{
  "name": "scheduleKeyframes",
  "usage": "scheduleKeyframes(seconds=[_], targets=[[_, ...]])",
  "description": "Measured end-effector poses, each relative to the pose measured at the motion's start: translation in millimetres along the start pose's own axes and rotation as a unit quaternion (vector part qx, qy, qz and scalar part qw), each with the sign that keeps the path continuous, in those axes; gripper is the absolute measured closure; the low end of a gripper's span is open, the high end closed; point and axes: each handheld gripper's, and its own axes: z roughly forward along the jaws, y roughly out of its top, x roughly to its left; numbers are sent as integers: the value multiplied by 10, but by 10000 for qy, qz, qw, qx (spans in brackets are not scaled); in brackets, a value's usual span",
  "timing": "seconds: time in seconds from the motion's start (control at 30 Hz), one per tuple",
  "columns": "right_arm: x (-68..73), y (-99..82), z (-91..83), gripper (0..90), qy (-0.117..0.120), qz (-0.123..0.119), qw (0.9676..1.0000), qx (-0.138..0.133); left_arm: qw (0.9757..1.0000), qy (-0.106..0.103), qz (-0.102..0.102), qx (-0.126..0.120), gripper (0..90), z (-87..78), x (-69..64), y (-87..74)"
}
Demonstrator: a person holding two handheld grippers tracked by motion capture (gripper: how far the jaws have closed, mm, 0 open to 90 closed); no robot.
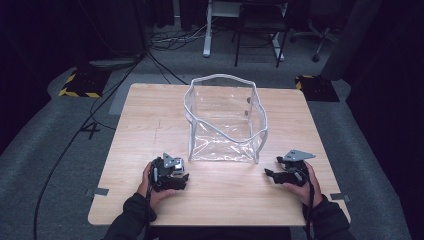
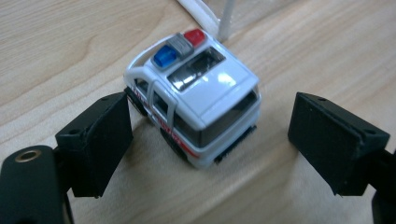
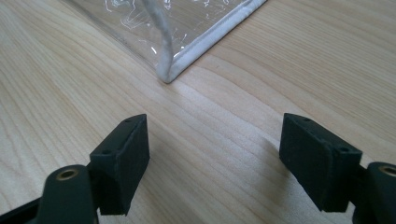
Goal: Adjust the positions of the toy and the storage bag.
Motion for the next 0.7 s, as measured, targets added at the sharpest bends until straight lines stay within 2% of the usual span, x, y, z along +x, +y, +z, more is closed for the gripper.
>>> scheduleKeyframes(seconds=[0.33,0.43,0.47,0.53,0.7], targets=[[-14,9,13,232,77,28,10000,23,9986,354,-400,-46,147,93,-10,105],[-14,10,14,232,88,33,10000,25,9979,440,-464,-62,162,104,-8,121],[-14,10,14,232,88,33,10000,25,9976,480,-501,-84,181,101,-4,124],[-16,10,14,231,97,33,9999,27,9969,511,-570,-174,305,89,6,120],[-17,10,15,231,98,30,9999,27,9978,443,-483,-121,345,59,27,110]])
